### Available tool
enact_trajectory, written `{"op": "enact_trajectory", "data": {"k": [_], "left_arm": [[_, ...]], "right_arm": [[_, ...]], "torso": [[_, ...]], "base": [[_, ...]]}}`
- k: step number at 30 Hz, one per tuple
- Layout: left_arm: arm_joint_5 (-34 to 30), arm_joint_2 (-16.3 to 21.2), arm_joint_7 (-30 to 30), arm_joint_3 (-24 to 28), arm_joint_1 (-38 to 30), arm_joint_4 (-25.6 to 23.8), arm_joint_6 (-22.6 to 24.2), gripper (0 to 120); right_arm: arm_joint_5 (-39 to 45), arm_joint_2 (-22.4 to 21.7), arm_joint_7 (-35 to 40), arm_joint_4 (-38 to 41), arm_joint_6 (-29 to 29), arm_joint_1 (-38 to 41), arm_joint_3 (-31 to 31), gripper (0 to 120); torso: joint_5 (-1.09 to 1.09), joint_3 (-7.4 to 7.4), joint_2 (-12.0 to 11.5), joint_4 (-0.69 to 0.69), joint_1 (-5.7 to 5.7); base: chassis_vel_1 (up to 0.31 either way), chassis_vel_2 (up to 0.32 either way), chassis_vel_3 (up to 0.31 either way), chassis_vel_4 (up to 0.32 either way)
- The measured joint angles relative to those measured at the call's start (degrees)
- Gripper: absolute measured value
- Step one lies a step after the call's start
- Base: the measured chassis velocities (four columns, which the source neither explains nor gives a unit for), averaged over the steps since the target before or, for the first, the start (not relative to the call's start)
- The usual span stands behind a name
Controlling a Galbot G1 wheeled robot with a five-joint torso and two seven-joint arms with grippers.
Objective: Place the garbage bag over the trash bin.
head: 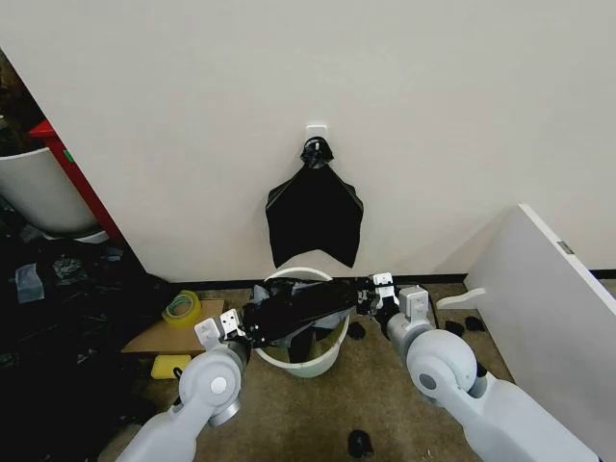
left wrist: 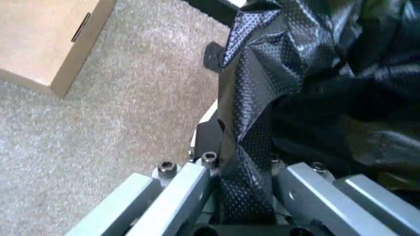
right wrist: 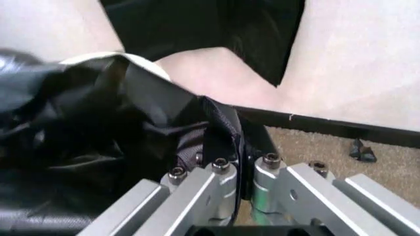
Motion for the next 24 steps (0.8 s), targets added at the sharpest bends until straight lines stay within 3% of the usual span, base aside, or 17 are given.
{"op": "enact_trajectory", "data": {"k": [3, 7, 11, 15, 18, 22, 24], "left_arm": [[0.21, 0.19, 0.13, 0.00, 0.51, -0.51, 0.20, 1], [2.11, 0.90, 0.73, 0.01, 1.13, -1.84, 1.27, 1], [2.52, 1.56, 0.77, -0.07, 1.38, -2.59, 2.07, 1], [3.74, 3.21, 1.13, -0.41, 2.38, -4.02, 3.09, 1], [4.26, 3.73, 1.36, -0.42, 2.58, -4.45, 3.40, 1], [8.06, 5.47, 3.01, 0.19, 3.39, -5.93, 4.33, 1], [8.51, 5.72, 3.37, 0.34, 3.45, -6.20, 4.50, 1]], "right_arm": [[-2.36, -0.33, -1.21, 0.62, 0.07, -0.87, -0.31, 0], [-13.70, -2.39, -6.70, 3.77, 3.46, -5.35, -0.50, 18], [-19.88, -4.30, -10.54, 5.79, 5.54, -7.63, -0.33, 28], [-29.65, -7.53, -15.05, 8.09, 9.92, -9.71, -0.28, 48], [-31.53, -8.30, -16.34, 8.76, 11.00, -10.24, -0.14, 52], [-32.80, -9.87, -20.91, 9.68, 12.90, -8.48, -1.60, 73], [-32.62, -9.88, -21.45, 9.49, 13.02, -7.85, -1.92, 76]], "torso": [[0.00, 0.00, 0.00, 0.00, 0.00], [0.00, 0.00, 0.00, 0.00, 0.00], [0.00, 0.00, 0.00, -0.03, 0.00], [0.00, 0.00, 0.00, 0.00, -0.01], [-0.01, 0.00, 0.00, -0.01, -0.01], [-0.02, 0.00, 0.00, 0.00, -0.01], [-0.02, 0.00, 0.00, 0.00, -0.01]], "base": [[0.000, 0.000, 0.000, 0.000], [0.000, 0.000, 0.000, 0.000], [0.000, 0.000, 0.000, 0.000], [0.000, 0.000, 0.000, 0.000], [0.000, 0.000, 0.000, 0.000], [0.000, 0.000, 0.000, 0.000], [0.000, 0.000, 0.000, 0.000]]}}
